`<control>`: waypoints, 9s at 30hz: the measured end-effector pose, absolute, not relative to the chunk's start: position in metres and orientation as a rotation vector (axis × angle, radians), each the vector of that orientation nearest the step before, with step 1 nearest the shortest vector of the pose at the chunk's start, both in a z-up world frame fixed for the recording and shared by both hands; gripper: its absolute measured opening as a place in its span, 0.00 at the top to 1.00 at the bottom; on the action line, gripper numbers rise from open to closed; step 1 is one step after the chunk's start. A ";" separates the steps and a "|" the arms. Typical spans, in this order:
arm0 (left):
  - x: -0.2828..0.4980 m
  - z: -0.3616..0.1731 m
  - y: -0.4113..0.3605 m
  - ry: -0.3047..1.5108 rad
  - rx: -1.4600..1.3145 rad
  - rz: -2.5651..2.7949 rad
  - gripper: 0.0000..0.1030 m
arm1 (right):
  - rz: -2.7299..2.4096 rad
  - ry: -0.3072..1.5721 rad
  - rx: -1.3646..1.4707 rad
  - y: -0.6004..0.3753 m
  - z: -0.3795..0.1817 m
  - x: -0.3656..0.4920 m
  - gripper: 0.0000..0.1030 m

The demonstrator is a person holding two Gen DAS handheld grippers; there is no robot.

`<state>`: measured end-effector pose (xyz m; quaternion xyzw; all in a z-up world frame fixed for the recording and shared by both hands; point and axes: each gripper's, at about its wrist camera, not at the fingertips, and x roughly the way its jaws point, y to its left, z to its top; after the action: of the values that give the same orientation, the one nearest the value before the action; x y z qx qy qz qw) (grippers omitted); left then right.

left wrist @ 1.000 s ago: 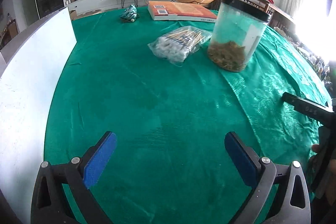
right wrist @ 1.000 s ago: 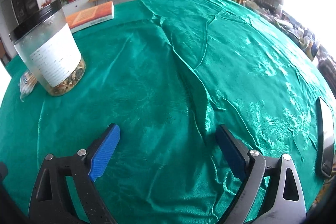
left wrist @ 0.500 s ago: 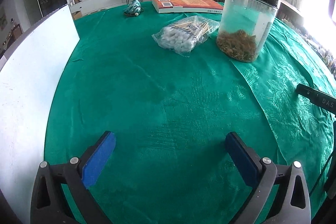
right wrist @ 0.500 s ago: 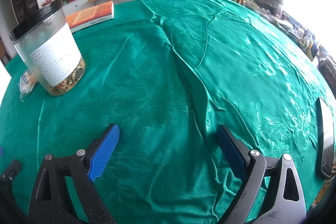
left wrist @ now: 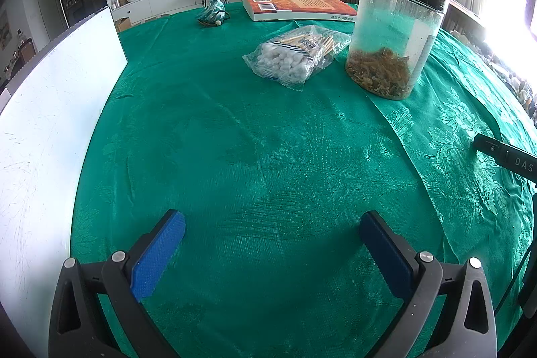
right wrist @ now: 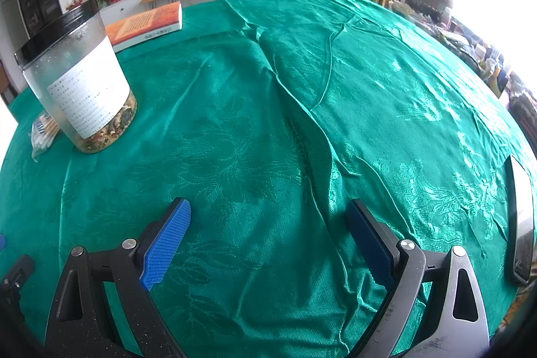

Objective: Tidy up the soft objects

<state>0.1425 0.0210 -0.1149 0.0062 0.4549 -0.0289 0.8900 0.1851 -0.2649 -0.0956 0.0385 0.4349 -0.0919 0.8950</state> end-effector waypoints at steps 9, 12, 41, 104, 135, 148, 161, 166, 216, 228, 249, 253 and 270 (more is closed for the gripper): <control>0.143 -0.115 0.021 0.945 0.013 -0.060 0.00 | -0.191 0.902 0.080 -0.264 -0.096 0.185 0.08; 0.143 -0.115 0.021 0.945 0.013 -0.060 0.00 | -0.191 0.901 0.080 -0.264 -0.096 0.185 0.08; 0.142 -0.115 0.021 0.944 0.013 -0.060 0.00 | -0.191 0.901 0.080 -0.265 -0.095 0.185 0.08; 0.491 -0.089 0.113 1.010 -0.215 0.074 0.04 | -0.191 0.901 0.079 -0.265 -0.096 0.185 0.08; 0.200 -0.022 0.080 0.996 -0.060 -0.118 0.55 | -0.191 0.901 0.079 -0.265 -0.096 0.184 0.08; 0.165 -0.066 0.060 1.063 -0.026 -0.034 0.18 | -0.191 0.901 0.079 -0.265 -0.096 0.184 0.08; 0.209 -0.004 0.051 1.014 0.013 -0.253 0.17 | -0.191 0.901 0.079 -0.265 -0.096 0.184 0.08; 0.262 -0.023 0.033 1.064 0.136 -0.299 0.17 | -0.191 0.901 0.079 -0.265 -0.096 0.184 0.08; 0.123 -0.064 -0.076 0.956 0.083 -0.281 0.07 | -0.233 0.802 0.270 -0.320 -0.059 0.107 0.09; 0.094 -0.109 -0.054 0.944 0.121 -0.266 0.01 | -0.203 0.923 0.085 -0.284 -0.084 0.120 0.09; 0.094 -0.110 -0.054 0.933 0.114 -0.248 0.00 | -0.210 0.924 0.092 -0.279 -0.098 0.121 0.07; 0.094 -0.110 -0.054 0.933 0.114 -0.248 0.00 | -0.211 0.924 0.092 -0.279 -0.098 0.121 0.07; 0.094 -0.110 -0.054 0.933 0.115 -0.249 0.00 | -0.207 0.928 0.090 -0.279 -0.098 0.120 0.07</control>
<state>0.0940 -0.0542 -0.1104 0.0551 0.4483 -0.1196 0.8841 0.1199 -0.2792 -0.0981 0.0432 0.4464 -0.0996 0.8882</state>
